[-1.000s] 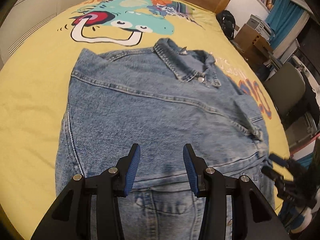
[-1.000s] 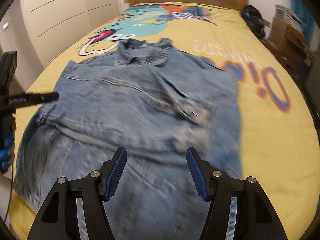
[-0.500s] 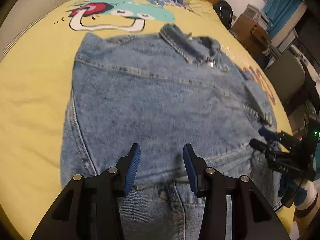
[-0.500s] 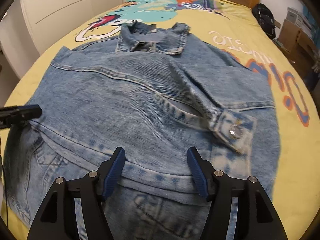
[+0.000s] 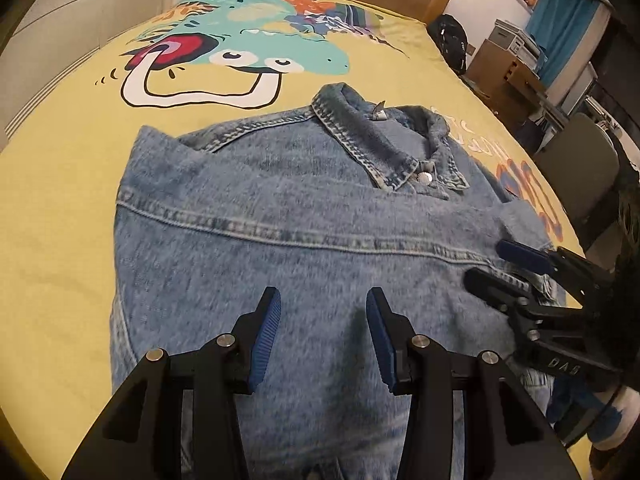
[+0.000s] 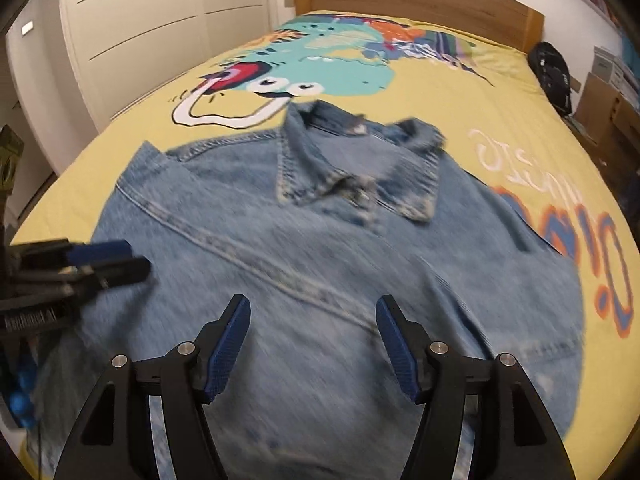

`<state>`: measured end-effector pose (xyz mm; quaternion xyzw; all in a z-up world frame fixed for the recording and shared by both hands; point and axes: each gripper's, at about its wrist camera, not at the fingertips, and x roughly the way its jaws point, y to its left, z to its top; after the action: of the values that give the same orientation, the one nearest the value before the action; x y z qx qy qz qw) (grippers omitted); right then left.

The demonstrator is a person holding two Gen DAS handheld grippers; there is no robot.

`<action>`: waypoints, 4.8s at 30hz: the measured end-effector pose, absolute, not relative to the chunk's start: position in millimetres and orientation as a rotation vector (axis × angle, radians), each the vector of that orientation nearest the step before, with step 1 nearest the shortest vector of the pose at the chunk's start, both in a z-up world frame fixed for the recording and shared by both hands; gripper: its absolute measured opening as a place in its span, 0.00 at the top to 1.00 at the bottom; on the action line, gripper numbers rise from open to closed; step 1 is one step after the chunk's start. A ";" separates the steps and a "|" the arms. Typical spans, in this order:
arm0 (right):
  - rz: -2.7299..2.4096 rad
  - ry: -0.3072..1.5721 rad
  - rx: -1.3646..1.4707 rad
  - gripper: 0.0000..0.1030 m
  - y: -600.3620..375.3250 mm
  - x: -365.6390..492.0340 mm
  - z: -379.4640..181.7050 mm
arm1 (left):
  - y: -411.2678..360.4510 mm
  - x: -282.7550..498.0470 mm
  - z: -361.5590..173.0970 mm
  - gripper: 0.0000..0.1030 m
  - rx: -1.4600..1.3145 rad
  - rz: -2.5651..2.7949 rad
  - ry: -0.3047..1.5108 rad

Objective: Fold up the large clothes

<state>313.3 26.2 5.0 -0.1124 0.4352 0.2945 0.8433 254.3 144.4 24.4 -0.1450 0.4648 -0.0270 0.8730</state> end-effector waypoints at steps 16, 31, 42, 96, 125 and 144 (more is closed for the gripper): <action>0.506 0.991 -0.241 0.35 0.2 335.7 -21.3 | 162.9 240.3 17.2 0.62 -0.283 0.007 0.982; 0.549 1.047 -0.254 0.35 -29.0 259.5 -18.4 | 142.6 203.7 14.9 0.62 -0.328 0.044 1.028; 0.466 0.973 -0.169 0.35 -97.5 236.1 25.6 | 133.6 177.8 39.8 0.54 -0.294 0.056 1.028; 0.355 1.132 0.153 0.30 -329.7 72.7 -17.7 | 166.1 -20.6 23.3 0.28 -0.533 0.176 1.121; 0.510 1.280 0.178 0.28 -295.0 100.5 -57.9 | 166.8 -10.0 -16.4 0.29 -0.647 -0.025 1.194; 0.592 1.297 0.196 0.41 -278.9 97.9 -59.1 | 169.8 -16.3 -19.8 0.52 -0.756 -0.105 1.177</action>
<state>97.9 -278.9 -59.1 0.0897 0.5940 0.2710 0.7521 -16.3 169.8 -19.8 -0.3476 0.5416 -0.0483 0.7639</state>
